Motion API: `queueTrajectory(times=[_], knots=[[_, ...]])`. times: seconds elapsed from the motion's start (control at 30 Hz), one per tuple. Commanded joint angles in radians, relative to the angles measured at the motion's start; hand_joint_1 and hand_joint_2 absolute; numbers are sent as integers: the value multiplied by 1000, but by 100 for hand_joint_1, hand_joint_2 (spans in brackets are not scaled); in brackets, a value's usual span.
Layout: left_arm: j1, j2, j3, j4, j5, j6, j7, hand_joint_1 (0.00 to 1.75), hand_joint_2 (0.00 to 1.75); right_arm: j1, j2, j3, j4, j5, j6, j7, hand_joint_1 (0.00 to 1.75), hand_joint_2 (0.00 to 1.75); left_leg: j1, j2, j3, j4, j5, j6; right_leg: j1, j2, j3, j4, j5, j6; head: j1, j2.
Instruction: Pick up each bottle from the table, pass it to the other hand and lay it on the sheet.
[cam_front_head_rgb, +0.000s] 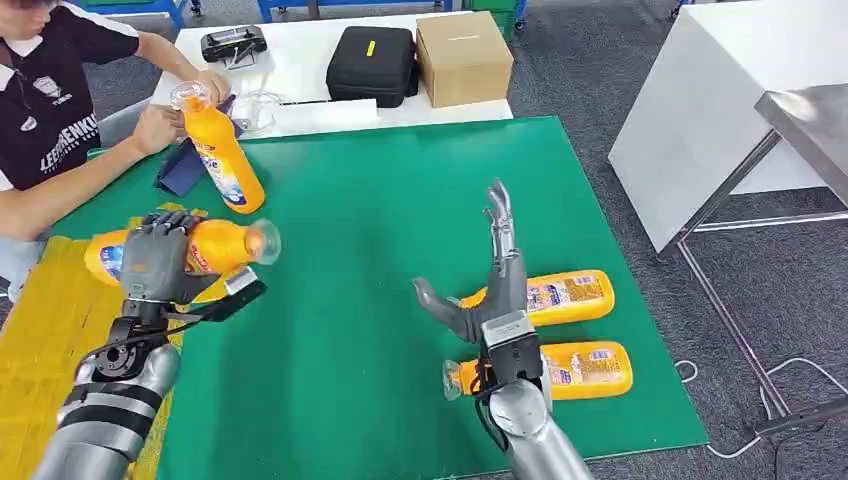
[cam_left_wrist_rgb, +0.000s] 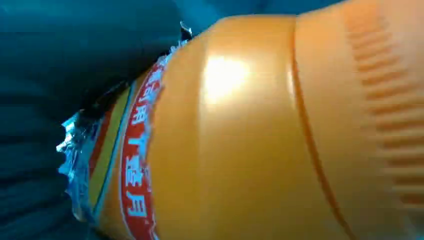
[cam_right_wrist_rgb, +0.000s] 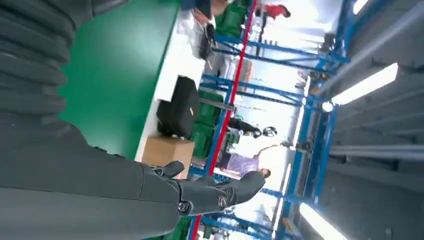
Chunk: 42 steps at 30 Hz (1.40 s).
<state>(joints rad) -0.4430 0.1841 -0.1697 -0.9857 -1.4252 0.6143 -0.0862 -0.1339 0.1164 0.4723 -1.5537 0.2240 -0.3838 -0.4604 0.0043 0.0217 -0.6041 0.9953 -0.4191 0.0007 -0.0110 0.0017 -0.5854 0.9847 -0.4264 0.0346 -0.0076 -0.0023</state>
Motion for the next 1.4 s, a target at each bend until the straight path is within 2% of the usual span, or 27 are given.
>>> queueTrajectory(times=[0.03,0.4,0.43,0.47,0.53,0.67,0.8,0.97,1.23,1.3,1.4], knots=[[-152,111,-108,544,-43,-104,-2,175,175,-36,-37,-13,-13,-36,47,0,0,175,2,-3,6,0,-1,-1,1,-1,6,-1,-1,-2,0,0],[-123,82,-90,600,-31,-109,32,175,175,-38,-38,-6,0,-36,45,1,0,175,0,-2,4,-1,-1,0,0,0,5,-1,0,-1,0,0],[-120,79,-85,604,-27,-95,36,133,175,-39,-39,-5,1,-36,45,1,0,175,0,-2,5,-1,-1,0,0,1,6,-1,0,-1,0,0],[-116,72,-73,603,-16,-71,42,0,175,-39,-39,-3,4,-36,45,3,0,175,1,-3,5,0,-1,0,1,1,7,-1,0,-1,0,0],[-117,51,-21,603,35,-9,34,0,175,-38,-40,1,8,-34,42,5,0,175,-1,-3,6,-1,0,0,0,0,7,-2,0,-1,0,0],[-122,45,-5,595,52,-1,29,0,175,-36,-41,2,9,-33,40,6,0,175,1,-5,7,0,0,0,1,-2,8,-1,0,-1,0,0],[-116,23,82,544,157,72,-44,0,175,-24,-44,6,9,-25,28,14,0,175,1,-6,7,0,0,0,1,-3,9,-1,-1,-1,0,0],[-96,-19,136,466,275,21,-145,0,175,-27,-45,4,18,-2,15,26,0,175,1,-7,6,1,-1,0,1,-5,8,-1,-1,-1,0,0],[-92,-24,132,462,272,23,-139,0,175,-28,-44,3,18,-1,15,27,0,175,0,-5,4,0,0,0,0,-2,6,-1,0,-1,0,0],[-79,-48,158,433,359,-12,-222,0,175,-29,-44,1,18,7,14,31,0,175,1,-6,5,1,-1,-1,1,-3,8,-1,-1,-1,0,0],[-39,-72,126,363,374,-7,-250,0,175,-34,-41,1,21,19,15,35,0,175,1,-7,5,1,-1,0,1,-4,8,-1,-1,-1,0,0]])
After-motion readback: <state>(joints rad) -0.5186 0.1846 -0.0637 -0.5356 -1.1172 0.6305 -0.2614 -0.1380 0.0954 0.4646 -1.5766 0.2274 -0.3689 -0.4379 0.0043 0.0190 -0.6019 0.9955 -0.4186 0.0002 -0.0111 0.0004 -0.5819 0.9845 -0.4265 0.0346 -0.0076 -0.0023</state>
